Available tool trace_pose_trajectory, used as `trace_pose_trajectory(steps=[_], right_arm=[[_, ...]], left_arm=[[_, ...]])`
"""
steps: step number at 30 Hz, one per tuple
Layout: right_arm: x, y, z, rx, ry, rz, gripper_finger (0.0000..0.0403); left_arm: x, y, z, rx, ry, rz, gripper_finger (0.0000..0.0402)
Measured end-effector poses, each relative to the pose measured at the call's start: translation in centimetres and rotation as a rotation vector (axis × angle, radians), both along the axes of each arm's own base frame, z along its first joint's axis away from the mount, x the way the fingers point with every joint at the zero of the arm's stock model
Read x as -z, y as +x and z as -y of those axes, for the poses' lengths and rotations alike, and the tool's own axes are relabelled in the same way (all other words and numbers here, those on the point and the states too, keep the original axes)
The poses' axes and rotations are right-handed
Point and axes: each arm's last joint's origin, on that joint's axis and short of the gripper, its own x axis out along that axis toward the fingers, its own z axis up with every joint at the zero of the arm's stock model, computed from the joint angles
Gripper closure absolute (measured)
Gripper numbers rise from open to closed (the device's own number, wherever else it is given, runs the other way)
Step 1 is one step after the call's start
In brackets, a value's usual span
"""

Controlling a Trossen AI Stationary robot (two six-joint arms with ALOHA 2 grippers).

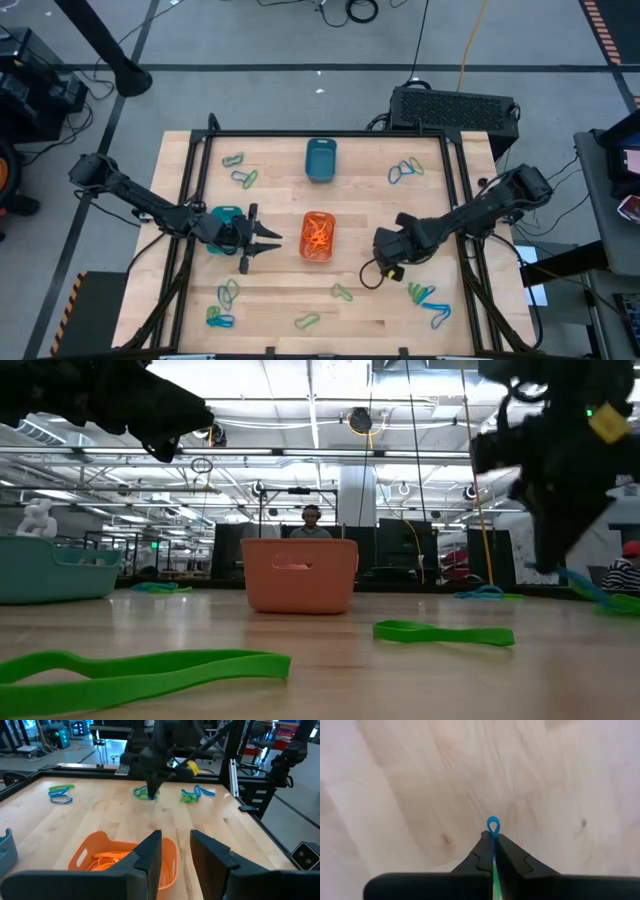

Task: Sort rubber bands into baskets
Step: Put the blue rubber band into the green bin

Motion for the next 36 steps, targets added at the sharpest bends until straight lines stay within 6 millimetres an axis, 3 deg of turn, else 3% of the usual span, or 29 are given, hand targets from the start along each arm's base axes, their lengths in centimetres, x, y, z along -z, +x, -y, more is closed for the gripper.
trace_pose_trajectory(steps=[9,17,24,32,36], right_arm=[[-4.5,1.9,-0.5,-0.073,-0.008,0.463,0.0402],[-5.9,5.0,-1.9,-0.198,0.028,0.782,0.0403],[-5.7,5.0,-2.7,-0.235,0.033,0.795,0.0403],[-5.1,4.2,-3.6,-0.214,0.068,0.725,0.0402],[-5.3,4.9,-4.0,-0.230,0.073,0.801,0.0402]], left_arm=[[-0.3,0.5,0.2,0.011,-0.028,0.065,0.0292],[0.8,2.8,1.3,0.074,-0.022,0.200,0.0292],[2.5,5.1,1.6,0.115,0.009,0.148,0.0292],[3.0,5.6,1.1,0.122,-0.012,0.126,0.0292],[2.6,5.7,1.3,0.139,-0.040,0.148,0.0292]])
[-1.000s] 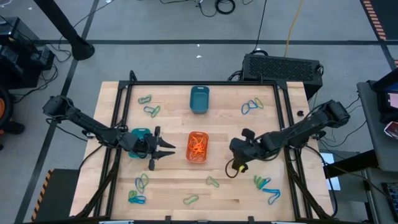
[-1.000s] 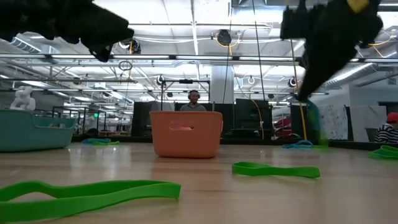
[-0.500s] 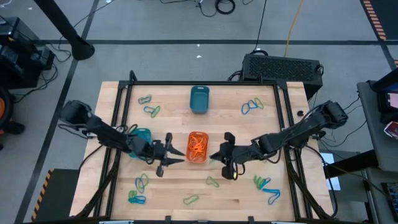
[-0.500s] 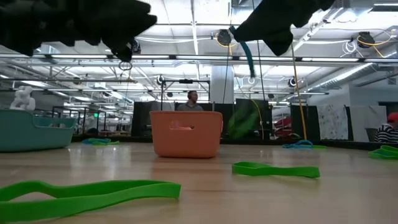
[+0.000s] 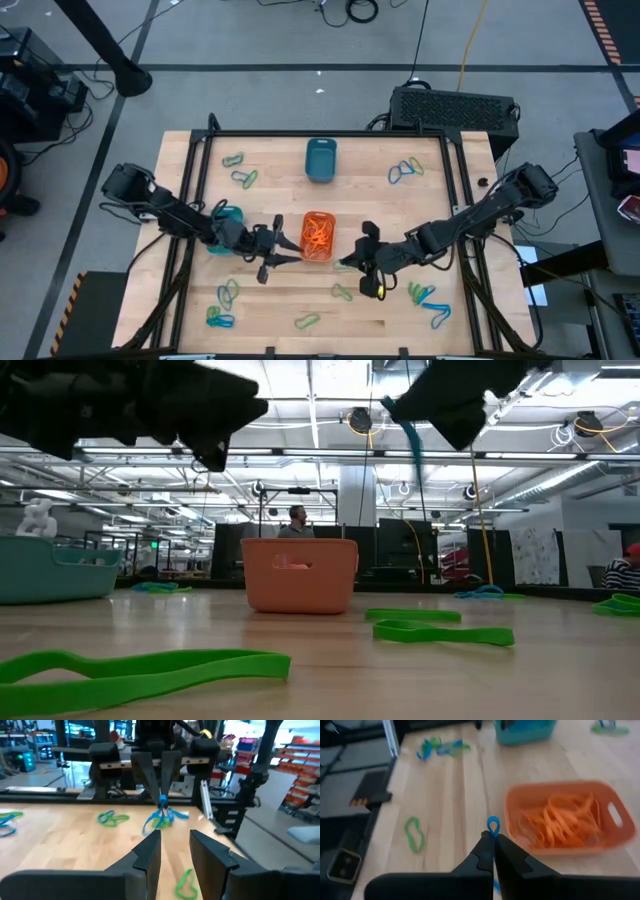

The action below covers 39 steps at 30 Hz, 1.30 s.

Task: Sort rubber bands into baskets
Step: Put the blue rubber band into the green bin

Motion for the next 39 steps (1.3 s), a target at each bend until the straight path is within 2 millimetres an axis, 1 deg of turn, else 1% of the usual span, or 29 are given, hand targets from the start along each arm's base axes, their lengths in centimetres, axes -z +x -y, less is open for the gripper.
trace_pose_trajectory(steps=[6,10,13,16,21,26,34,36,39], right_arm=[[0.0,2.1,-1.0,-0.074,0.019,0.191,0.0402],[0.5,3.3,-1.5,-0.137,0.062,0.280,0.0402],[1.0,4.0,-1.7,-0.140,0.072,0.323,0.0402],[1.5,4.4,-1.6,-0.134,0.066,0.332,0.0402],[2.0,4.9,-1.0,-0.112,0.057,0.330,0.0402],[1.9,5.1,-0.5,-0.096,0.058,0.342,0.0402],[1.8,5.1,-0.5,-0.095,0.060,0.350,0.0402],[1.8,5.1,-0.5,-0.097,0.058,0.350,0.0402],[1.8,5.1,-0.5,-0.097,0.057,0.347,0.0401]], left_arm=[[-0.3,1.6,0.7,0.062,-0.010,0.016,0.0292],[0.4,3.0,1.3,0.088,0.005,-0.011,0.0292],[0.9,3.9,1.6,0.100,0.008,-0.022,0.0292],[1.1,4.5,1.9,0.128,0.010,-0.027,0.0292],[1.2,4.8,2.2,0.209,0.008,-0.027,0.0292],[1.1,4.9,2.0,0.201,0.008,-0.025,0.0292],[1.2,5.0,1.7,0.188,0.002,-0.028,0.0293],[1.2,5.0,1.7,0.185,0.002,-0.028,0.0299],[1.2,5.0,1.7,0.167,0.002,-0.028,0.0325]])
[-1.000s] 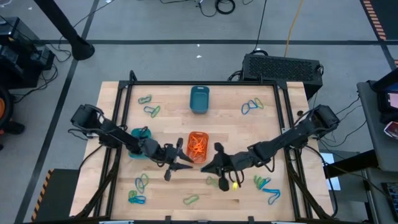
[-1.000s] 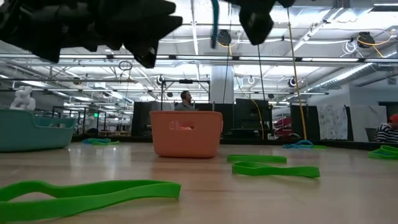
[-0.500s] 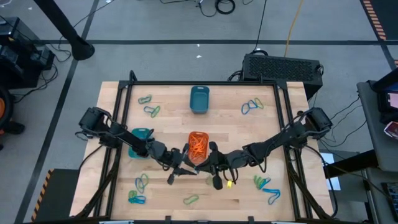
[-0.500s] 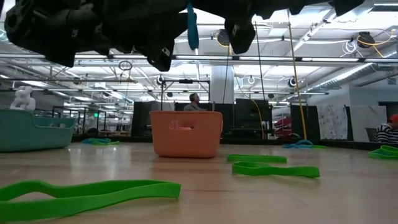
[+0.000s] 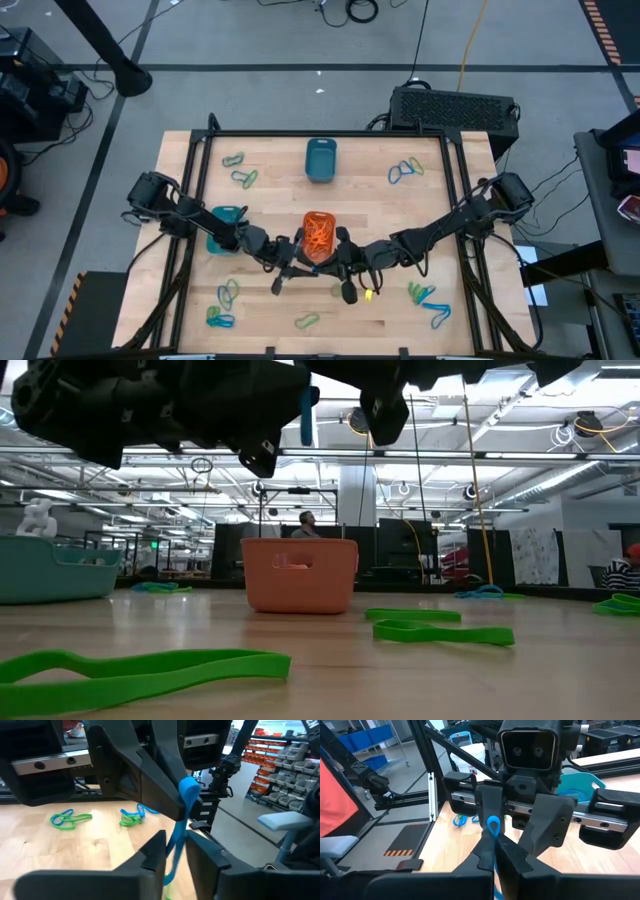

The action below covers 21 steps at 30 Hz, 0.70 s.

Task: Sort rubber bands into baskets
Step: Put the blue rubber band into the green bin

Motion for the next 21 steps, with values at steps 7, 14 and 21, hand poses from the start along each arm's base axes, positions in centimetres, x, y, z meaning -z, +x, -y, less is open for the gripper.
trace_pose_trajectory(steps=[7,14,21], right_arm=[[0.0,0.0,0.0,0.006,-0.003,-0.003,0.0366],[0.5,-0.1,0.4,0.096,-0.099,-0.041,0.0285],[1.0,-0.2,0.5,0.076,-0.177,-0.083,0.0218]], left_arm=[[0.0,0.0,0.0,-0.009,0.005,0.002,0.0392],[-0.6,-0.3,-0.2,-0.021,0.016,-0.033,0.0398],[-3.1,-2.7,-2.4,-0.147,0.098,-0.268,0.0399]])
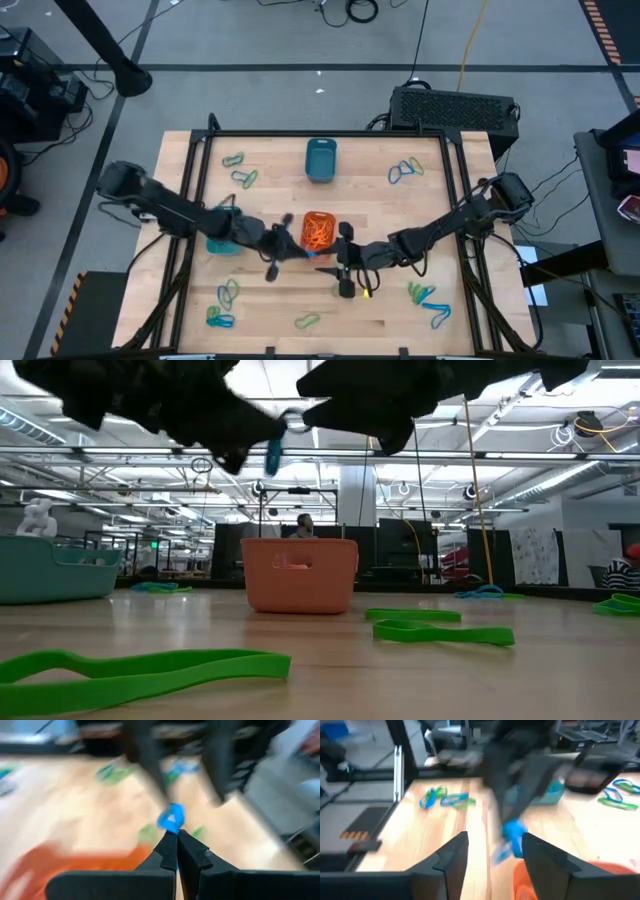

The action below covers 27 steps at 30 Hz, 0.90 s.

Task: Sort rubber bands into baskets
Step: Put the blue rubber band into the green bin

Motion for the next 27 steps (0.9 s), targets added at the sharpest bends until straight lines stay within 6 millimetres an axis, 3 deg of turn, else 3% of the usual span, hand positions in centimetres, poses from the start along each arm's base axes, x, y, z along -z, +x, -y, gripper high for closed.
trace_pose_trajectory(steps=[7,14,21,27], right_arm=[[0.9,-0.3,0.1,0.000,-0.036,-0.094,0.0191],[1.1,-0.4,0.1,0.005,-0.016,-0.109,0.0192],[1.1,-0.4,0.1,0.006,-0.013,-0.110,0.0192],[1.1,-0.4,0.1,0.013,0.004,-0.110,0.0192]], left_arm=[[-1.8,-6.2,-3.6,-0.366,0.045,-0.369,0.0399],[-1.7,-12.0,-5.1,-0.623,-0.232,-0.733,0.0400],[-0.9,-14.6,-5.4,-0.781,-0.306,-0.993,0.0400],[-0.6,-15.1,-5.5,-0.800,-0.294,-1.059,0.0387]])
